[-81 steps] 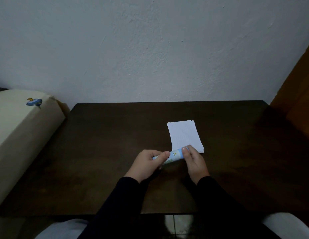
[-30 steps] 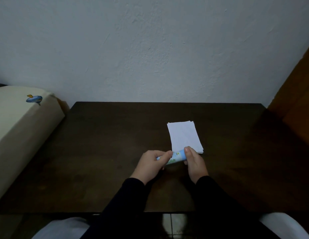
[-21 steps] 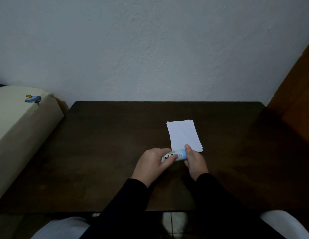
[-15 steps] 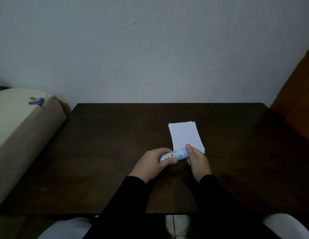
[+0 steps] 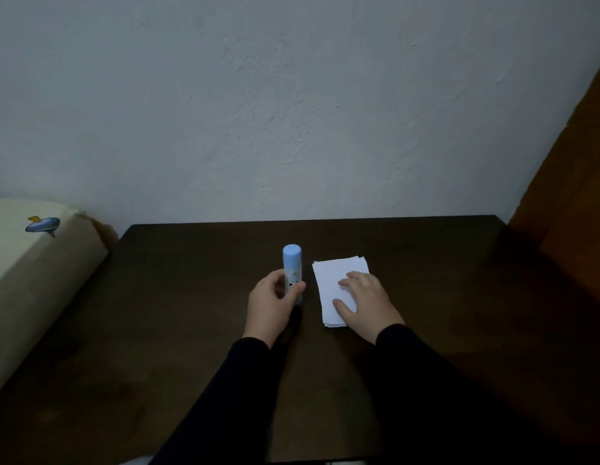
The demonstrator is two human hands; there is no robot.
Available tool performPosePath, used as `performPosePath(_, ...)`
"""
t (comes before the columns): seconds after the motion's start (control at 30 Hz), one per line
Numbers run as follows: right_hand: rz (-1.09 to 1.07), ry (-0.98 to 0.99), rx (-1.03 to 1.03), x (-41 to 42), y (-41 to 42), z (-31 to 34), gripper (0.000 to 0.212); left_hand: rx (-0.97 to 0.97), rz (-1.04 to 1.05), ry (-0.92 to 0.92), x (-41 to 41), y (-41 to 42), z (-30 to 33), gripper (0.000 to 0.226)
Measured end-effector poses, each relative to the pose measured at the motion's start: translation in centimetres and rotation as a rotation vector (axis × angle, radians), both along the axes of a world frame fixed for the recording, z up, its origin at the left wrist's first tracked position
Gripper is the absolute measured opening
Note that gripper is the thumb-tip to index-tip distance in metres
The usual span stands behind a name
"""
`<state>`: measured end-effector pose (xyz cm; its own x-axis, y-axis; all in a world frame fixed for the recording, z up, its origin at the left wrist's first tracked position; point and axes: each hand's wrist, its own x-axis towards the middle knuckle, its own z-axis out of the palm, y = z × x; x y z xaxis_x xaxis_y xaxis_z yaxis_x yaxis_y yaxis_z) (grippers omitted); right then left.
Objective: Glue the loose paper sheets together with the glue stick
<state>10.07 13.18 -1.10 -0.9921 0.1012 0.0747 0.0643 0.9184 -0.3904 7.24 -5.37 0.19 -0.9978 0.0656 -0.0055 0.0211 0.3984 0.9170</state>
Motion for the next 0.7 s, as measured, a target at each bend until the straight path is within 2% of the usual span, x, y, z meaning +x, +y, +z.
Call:
performPosePath(0.13, 0.033, -0.19, 0.091, -1.1, 0.0, -0.2, 0.057, -0.02, -0.004, -0.007, -1.1, 0.1, 0.0, 0.04)
performPosePath(0.27, 0.013, -0.241, 0.072, -1.4, 0.0, -0.4, 0.058, -0.054, -0.037, -0.046, -2.0, 0.7, -0.6, 0.045)
performPosePath(0.43, 0.029, -0.216, 0.067, -1.3, 0.2, -0.5, 0.057, -0.057, -0.043, -0.045, -2.1, 0.8, -1.0, 0.047)
performPosePath(0.57, 0.056, -0.221, 0.065, -0.8, 0.3, -0.2, 0.057, -0.003, -0.033, -0.068, -1.6, 0.3, -1.3, 0.07)
performPosePath(0.7, 0.067, -0.03, -0.019, 0.6, 1.3, 1.8, 0.049, 0.035, 0.095, -0.01, -0.7, -0.9, 0.3, 0.066)
